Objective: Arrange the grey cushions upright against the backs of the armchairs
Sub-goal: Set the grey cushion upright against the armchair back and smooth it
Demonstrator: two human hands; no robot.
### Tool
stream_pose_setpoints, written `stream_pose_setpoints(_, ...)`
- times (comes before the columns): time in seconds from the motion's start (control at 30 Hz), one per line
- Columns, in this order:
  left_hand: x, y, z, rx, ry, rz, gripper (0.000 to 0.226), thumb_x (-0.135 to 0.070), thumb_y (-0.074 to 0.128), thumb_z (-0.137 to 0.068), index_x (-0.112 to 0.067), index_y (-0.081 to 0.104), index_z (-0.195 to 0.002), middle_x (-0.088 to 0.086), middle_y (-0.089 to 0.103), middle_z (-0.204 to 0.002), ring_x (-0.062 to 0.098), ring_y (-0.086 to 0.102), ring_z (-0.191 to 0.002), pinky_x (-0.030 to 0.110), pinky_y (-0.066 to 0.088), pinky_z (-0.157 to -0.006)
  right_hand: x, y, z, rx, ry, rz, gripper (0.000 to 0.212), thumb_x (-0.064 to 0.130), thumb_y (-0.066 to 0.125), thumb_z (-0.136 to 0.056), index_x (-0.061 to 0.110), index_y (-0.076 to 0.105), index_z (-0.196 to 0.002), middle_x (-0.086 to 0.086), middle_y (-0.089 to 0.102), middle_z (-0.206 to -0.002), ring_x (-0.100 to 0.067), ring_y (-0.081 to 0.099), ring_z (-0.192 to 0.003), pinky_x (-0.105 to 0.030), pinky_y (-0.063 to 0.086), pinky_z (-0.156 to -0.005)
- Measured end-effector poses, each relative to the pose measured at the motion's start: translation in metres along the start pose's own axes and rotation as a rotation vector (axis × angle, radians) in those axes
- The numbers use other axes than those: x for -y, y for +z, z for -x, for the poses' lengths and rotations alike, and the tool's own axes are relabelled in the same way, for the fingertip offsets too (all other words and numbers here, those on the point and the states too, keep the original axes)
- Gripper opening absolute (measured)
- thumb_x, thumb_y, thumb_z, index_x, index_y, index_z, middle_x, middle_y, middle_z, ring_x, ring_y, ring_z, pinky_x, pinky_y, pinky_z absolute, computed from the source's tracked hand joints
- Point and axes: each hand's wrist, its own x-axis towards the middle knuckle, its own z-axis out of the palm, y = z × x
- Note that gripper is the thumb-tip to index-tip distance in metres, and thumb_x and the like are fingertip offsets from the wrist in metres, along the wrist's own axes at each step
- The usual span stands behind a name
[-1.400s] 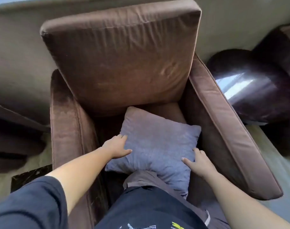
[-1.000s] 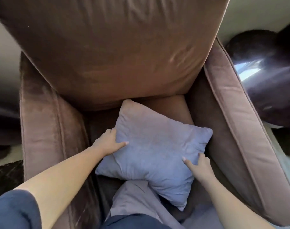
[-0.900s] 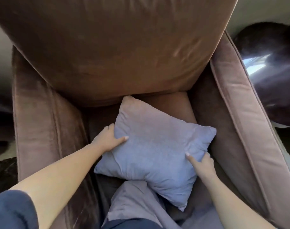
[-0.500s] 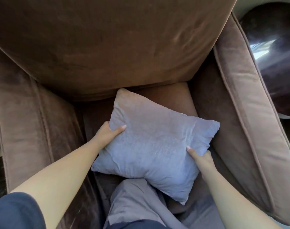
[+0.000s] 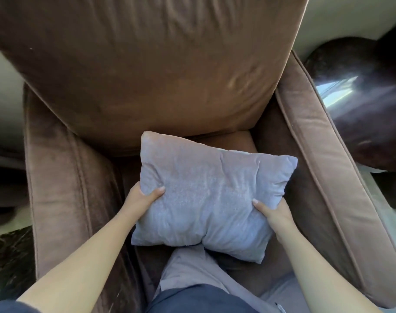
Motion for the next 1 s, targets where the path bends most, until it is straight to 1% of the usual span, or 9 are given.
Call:
stream_pose_setpoints(0.07,-0.007,-0.006,0.007,-0.03,0.029,0.051,0.082,-0.063,0.081,-0.064,-0.025,0.054,-0.131,-0.004,0.067,-0.119,0.014,0.064,-0.107,0.041,0.053,-0.094,0.019,-0.001,-0.004,-0.003,-0.049,0.017,0.051,0.032,0.085,-0.071,0.029,0.06,-0.115,0.005,0.069,-0.112,-0.013,0.066,-0.102,-0.042,0.053,-0.092)
stream_pose_setpoints(0.17,-0.024,-0.013,0.02,-0.065,0.083,0.111,0.062,-0.048,0.08,-0.074,-0.025,0.056,-0.126,-0.005,0.068,-0.115,0.011,0.065,-0.103,0.035,0.053,-0.089,0.047,-0.001,-0.012,0.014,-0.11,0.056,0.071,0.043,0.085,-0.062,0.024,0.056,-0.123,0.004,0.068,-0.116,-0.015,0.065,-0.105,-0.044,0.053,-0.094)
stream_pose_setpoints(0.23,-0.033,-0.019,0.027,-0.096,0.128,0.158,0.051,-0.039,0.08,-0.077,-0.028,0.057,-0.121,-0.006,0.068,-0.112,0.009,0.065,-0.101,0.031,0.053,-0.086,0.066,0.0,-0.018,0.036,-0.153,0.086,0.072,0.042,0.085,-0.064,0.023,0.054,-0.126,0.004,0.067,-0.117,-0.015,0.064,-0.106,-0.044,0.052,-0.095)
stream_pose_setpoints(0.33,-0.039,-0.031,0.033,-0.123,0.187,0.222,0.066,-0.045,0.084,-0.07,-0.025,0.057,-0.126,-0.005,0.07,-0.116,0.01,0.067,-0.104,0.028,0.053,-0.084,0.093,0.006,-0.023,0.082,-0.227,0.102,0.073,0.042,0.085,-0.063,0.025,0.053,-0.127,0.006,0.066,-0.117,-0.013,0.063,-0.107,-0.039,0.051,-0.092)
stream_pose_setpoints(0.4,-0.04,-0.039,0.037,-0.137,0.221,0.245,0.075,-0.05,0.084,-0.063,-0.024,0.057,-0.128,-0.003,0.071,-0.117,0.01,0.069,-0.104,0.032,0.055,-0.088,0.106,0.01,-0.026,0.096,-0.266,0.11,0.072,0.039,0.086,-0.065,0.024,0.053,-0.126,0.006,0.066,-0.117,-0.012,0.063,-0.107,-0.038,0.051,-0.092)
stream_pose_setpoints(0.53,-0.039,-0.048,0.043,-0.17,0.274,0.284,0.074,-0.045,0.085,-0.063,-0.024,0.058,-0.129,-0.002,0.07,-0.122,0.013,0.067,-0.111,0.041,0.053,-0.096,0.121,0.017,-0.035,0.088,-0.303,0.105,0.059,0.028,0.086,-0.072,0.023,0.056,-0.122,0.006,0.068,-0.113,-0.014,0.064,-0.105,-0.038,0.052,-0.092)
stream_pose_setpoints(0.73,-0.028,-0.046,0.042,-0.23,0.293,0.34,0.078,-0.045,0.087,-0.057,-0.023,0.059,-0.126,-0.002,0.07,-0.12,0.011,0.066,-0.111,0.038,0.053,-0.096,0.124,0.029,-0.047,0.101,-0.321,0.121,0.051,0.017,0.084,-0.074,0.021,0.057,-0.118,0.009,0.066,-0.111,-0.011,0.063,-0.105,-0.03,0.049,-0.087)
stream_pose_setpoints(0.87,-0.02,-0.041,0.039,-0.233,0.265,0.343,0.08,-0.042,0.089,-0.056,-0.025,0.057,-0.128,-0.003,0.069,-0.122,0.009,0.065,-0.113,0.033,0.051,-0.096,0.118,0.035,-0.056,0.124,-0.286,0.119,0.054,0.01,0.08,-0.077,0.018,0.055,-0.124,0.004,0.067,-0.116,-0.014,0.062,-0.109,-0.036,0.05,-0.096)
stream_pose_setpoints(1.0,-0.015,-0.039,0.031,-0.259,0.25,0.332,0.079,-0.044,0.088,-0.056,-0.027,0.057,-0.127,-0.005,0.069,-0.12,0.01,0.064,-0.113,0.034,0.05,-0.095,0.117,0.039,-0.061,0.13,-0.253,0.102,0.05,0.005,0.079,-0.075,0.023,0.056,-0.116,0.003,0.067,-0.115,-0.016,0.063,-0.109,-0.037,0.049,-0.097)
